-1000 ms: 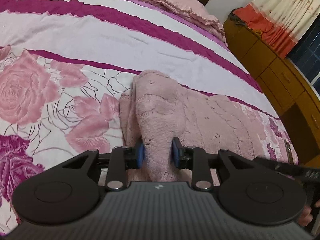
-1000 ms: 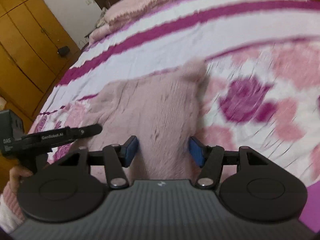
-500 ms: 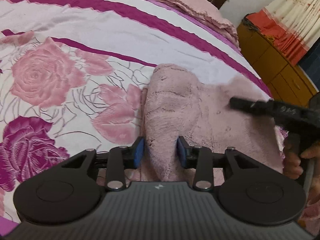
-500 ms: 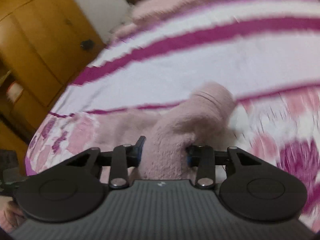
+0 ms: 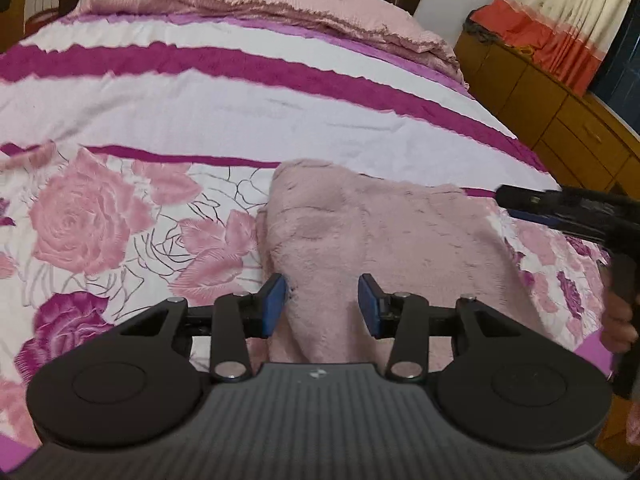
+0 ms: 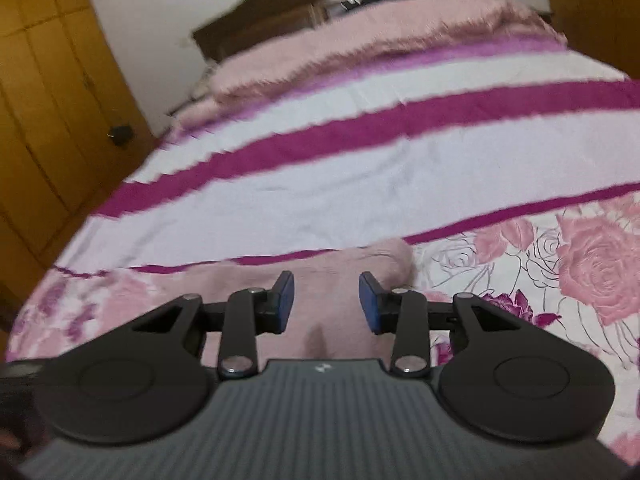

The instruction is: Fold small clothes

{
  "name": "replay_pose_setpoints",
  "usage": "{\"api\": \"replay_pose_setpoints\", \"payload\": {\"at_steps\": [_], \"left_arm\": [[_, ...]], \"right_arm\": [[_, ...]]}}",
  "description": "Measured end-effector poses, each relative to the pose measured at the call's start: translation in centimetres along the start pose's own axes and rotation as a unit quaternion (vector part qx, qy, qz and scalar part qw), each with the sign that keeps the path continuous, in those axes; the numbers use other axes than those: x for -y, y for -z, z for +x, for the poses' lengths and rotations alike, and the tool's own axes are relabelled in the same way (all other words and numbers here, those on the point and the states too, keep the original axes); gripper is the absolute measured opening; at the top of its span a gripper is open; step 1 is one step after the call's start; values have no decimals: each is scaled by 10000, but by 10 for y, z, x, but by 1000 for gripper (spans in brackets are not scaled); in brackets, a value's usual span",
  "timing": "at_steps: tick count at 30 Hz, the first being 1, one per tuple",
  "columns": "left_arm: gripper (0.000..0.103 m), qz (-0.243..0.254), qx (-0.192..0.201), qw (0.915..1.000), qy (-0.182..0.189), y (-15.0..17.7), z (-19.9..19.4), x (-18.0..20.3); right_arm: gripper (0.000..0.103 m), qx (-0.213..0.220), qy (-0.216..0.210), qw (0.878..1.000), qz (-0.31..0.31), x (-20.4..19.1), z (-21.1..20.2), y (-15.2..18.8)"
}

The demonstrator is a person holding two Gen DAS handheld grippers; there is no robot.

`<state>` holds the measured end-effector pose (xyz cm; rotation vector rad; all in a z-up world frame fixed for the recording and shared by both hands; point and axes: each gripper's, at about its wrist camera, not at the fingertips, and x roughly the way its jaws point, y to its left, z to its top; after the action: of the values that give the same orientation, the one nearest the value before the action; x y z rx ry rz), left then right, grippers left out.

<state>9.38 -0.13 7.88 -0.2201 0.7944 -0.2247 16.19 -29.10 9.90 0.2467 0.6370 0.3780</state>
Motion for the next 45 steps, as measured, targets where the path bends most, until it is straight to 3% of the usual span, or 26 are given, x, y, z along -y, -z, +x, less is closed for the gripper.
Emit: {"api": "replay_pose_setpoints", "payload": {"at_steps": [5,10,12,14,16,19,23,27,31,37,39,45], "left_arm": [[49,-48,132,9999,8,13,-30,9],[49,-42,16,9998,-188,31,-47,13],[49,-26,-7,9998,-217,37,-54,13],[55,-13,-45,9996,-277,42,-62,13],[74,81,-113,9994,-320,49,-66,16],[84,239,-176,9989,-350,61,-67,19],[87,292,-404,9975,-493,77,-58,25],[89,131,-634,9968,-460,94,-39,23],[89,102,-812,9935,-795,107,-20,26],[97,433,-992,9874,-1153,109,-6,43],[98,459,-1087,9857,-1200,107,-2,44],[100,448,-1112,9852,-1229,107,3,45]], "right_arm": [[47,35,-146,9998,-148,-24,-33,33],[47,2,-9,9999,-154,-34,-48,61],[55,-40,27,9999,-141,-37,-55,70],[65,-22,66,9999,-142,-38,-63,79],[66,-28,136,9998,-142,-40,-71,89],[66,-92,317,9993,-194,-40,-77,101],[71,-214,690,9965,-426,-40,-76,118],[72,-758,1019,9911,-388,-36,-66,130],[72,-878,1249,9877,-341,-31,-62,140],[72,-1116,1289,9849,-315,-26,-49,152],[84,-1133,1147,9864,-329,-24,-46,154],[85,-1070,1138,9857,-635,-28,-42,161]]}}
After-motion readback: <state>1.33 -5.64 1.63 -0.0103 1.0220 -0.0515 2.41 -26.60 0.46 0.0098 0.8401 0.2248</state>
